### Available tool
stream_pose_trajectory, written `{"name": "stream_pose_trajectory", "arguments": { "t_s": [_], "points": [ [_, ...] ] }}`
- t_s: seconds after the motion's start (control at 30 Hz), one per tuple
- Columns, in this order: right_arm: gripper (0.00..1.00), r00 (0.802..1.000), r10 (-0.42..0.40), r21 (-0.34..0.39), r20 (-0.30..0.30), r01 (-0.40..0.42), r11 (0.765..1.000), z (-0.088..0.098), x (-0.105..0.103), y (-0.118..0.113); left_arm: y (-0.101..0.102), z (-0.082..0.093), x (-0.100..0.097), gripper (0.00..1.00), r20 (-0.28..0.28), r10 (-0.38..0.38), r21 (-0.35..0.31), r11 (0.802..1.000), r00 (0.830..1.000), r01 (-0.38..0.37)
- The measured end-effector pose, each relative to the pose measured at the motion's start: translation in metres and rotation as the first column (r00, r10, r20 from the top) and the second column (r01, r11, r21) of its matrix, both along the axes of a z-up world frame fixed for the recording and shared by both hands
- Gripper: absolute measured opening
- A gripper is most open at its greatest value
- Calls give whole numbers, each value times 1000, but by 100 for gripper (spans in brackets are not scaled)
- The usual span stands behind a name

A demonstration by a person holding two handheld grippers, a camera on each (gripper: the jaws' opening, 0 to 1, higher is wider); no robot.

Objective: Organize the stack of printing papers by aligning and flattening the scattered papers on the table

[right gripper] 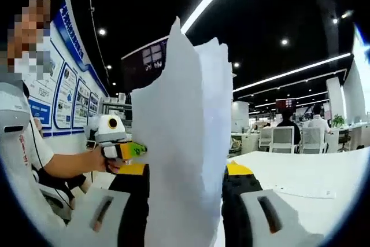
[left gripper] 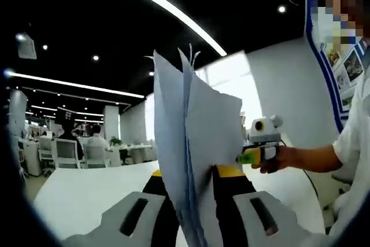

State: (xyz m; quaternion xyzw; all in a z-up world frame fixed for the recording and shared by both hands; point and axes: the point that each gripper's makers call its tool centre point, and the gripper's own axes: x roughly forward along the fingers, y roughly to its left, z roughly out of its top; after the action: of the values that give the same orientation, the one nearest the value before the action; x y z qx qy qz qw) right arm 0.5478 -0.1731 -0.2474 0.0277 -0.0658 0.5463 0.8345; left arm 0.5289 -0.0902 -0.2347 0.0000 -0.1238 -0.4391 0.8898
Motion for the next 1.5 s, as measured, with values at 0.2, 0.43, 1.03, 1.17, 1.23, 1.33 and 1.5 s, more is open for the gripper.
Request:
{"name": "stream_pose_trajectory", "arguments": {
  "t_s": [0.2,0.43,1.03,1.17,1.23,1.33,1.5],
  "points": [
    [11,995,65,2,73,-65,998,4,-17,-3,-10,0,-15,7,27,-77,66,995,997,75],
    [51,984,179,107,17,-180,978,15,-9,-18,-6,14,-37,6,-35,-287,-67,956,957,284],
    [0,949,315,24,27,-316,948,6,-15,13,-2,-6,-6,6,-154,-222,24,973,963,228],
    [0,990,139,25,17,-140,990,12,5,11,-3,-2,21,6,-98,-19,103,994,995,30],
    [0,996,83,52,44,-85,995,19,10,9,-8,8,26,7,-48,34,94,995,998,-29],
    [0,985,162,124,57,-168,978,29,-4,4,-17,16,6,6,-70,-92,35,995,993,95],
    [23,965,262,296,34,-260,919,65,-5,-18,-15,10,-8,6,-120,-203,6,979,972,206]
  ]
}}
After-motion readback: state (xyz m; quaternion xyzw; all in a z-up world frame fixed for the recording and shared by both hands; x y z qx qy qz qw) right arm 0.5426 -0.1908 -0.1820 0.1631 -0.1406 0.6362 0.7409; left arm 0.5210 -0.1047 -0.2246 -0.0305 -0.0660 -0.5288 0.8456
